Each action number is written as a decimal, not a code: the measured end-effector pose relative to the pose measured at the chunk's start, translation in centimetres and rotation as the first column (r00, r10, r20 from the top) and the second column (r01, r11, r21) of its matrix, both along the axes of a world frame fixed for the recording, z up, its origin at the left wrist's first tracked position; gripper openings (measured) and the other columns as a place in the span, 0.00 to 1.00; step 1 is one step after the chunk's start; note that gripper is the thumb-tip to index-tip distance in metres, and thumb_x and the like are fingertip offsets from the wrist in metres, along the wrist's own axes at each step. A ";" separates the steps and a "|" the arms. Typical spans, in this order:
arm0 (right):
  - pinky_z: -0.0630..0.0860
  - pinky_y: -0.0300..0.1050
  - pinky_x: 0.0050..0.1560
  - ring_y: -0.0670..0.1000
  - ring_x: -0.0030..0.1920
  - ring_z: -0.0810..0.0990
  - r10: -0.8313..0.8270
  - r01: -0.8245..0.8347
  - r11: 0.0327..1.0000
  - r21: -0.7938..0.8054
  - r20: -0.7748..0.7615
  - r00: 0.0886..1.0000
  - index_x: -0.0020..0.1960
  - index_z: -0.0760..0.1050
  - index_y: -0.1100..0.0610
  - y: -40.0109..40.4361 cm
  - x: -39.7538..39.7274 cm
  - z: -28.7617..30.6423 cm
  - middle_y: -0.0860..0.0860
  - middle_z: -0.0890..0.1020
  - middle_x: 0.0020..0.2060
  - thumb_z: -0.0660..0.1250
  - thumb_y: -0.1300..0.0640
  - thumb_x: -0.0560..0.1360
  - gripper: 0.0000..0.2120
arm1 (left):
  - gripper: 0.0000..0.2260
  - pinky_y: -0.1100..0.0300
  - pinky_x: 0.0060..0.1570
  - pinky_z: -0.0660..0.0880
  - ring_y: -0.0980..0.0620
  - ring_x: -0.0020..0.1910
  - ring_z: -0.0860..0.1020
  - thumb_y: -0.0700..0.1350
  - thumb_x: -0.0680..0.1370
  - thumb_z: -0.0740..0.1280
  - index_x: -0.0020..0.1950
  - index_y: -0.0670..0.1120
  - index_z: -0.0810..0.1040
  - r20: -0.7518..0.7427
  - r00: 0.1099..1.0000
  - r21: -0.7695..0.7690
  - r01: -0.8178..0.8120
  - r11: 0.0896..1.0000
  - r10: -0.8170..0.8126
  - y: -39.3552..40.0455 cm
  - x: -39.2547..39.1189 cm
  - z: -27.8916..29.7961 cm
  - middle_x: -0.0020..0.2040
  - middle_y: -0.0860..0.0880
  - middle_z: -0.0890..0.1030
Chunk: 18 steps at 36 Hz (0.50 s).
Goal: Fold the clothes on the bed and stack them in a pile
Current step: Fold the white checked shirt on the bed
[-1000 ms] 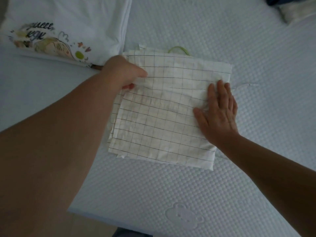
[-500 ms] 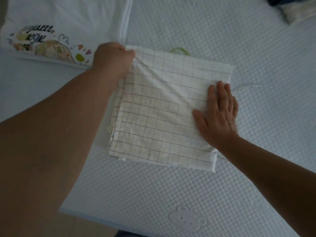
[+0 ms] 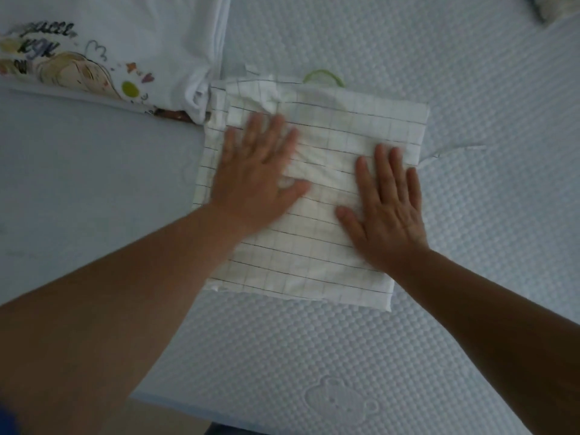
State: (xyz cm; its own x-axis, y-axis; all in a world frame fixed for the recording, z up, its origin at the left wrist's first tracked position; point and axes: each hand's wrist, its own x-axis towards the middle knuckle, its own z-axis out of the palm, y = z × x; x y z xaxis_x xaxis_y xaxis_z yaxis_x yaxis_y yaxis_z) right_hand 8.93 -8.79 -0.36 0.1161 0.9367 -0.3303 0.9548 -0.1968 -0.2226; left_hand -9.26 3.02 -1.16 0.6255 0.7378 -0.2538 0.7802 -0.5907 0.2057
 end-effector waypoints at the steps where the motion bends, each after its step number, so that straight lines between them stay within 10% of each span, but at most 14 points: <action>1: 0.31 0.48 0.72 0.49 0.73 0.31 -0.003 0.003 1.000 0.001 0.002 1.000 0.75 0.37 0.51 -0.1 0.2 -0.3 0.51 0.35 0.73 0.43 0.35 0.76 0.35 | 0.37 0.47 0.71 0.37 0.46 0.76 0.42 0.69 0.74 0.46 0.77 0.50 0.47 -0.020 0.998 0.014 -0.057 0.998 0.057 0.7 -0.6 -0.5 0.78 0.46 0.45; 10: 0.39 0.47 0.73 0.48 0.74 0.38 -0.303 0.321 0.947 0.030 -0.257 0.918 0.77 0.43 0.52 -2.3 0.3 1.4 0.50 0.42 0.76 0.54 0.40 0.76 0.36 | 0.39 0.44 0.72 0.43 0.46 0.76 0.46 0.64 0.73 0.60 0.76 0.44 0.52 0.012 0.938 0.002 -0.347 0.938 0.347 0.9 -0.1 1.7 0.78 0.43 0.50; 14: 0.64 0.48 0.66 0.49 0.67 0.65 -0.721 0.765 0.635 -0.109 -0.437 0.537 0.74 0.55 0.53 -1.7 0.8 2.8 0.48 0.67 0.67 0.67 0.47 0.72 0.36 | 0.27 0.46 0.69 0.56 0.41 0.72 0.60 0.48 0.73 0.68 0.70 0.42 0.68 0.182 0.867 -0.044 -0.465 0.884 0.465 -2.1 -2.1 3.8 0.71 0.40 0.67; 18: 0.76 0.43 0.50 0.46 0.50 0.79 -0.827 0.807 0.446 -0.388 -0.523 0.206 0.63 0.72 0.54 0.6 2.0 3.5 0.44 0.79 0.48 0.74 0.52 0.69 0.25 | 0.16 0.55 0.57 0.62 0.40 0.59 0.71 0.43 0.70 0.70 0.57 0.40 0.77 0.228 0.757 -0.109 -0.604 0.789 0.612 -7.5 -4.1 5.5 0.56 0.41 0.76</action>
State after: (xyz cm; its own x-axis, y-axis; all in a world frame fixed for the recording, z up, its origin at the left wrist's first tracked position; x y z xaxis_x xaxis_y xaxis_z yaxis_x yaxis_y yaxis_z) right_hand 10.94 -8.23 3.17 0.5964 0.4345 -0.6749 -0.0858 -0.8015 -0.5918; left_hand -13.39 -4.44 4.33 0.0906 0.9788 -0.1835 0.8971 -0.0002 0.4418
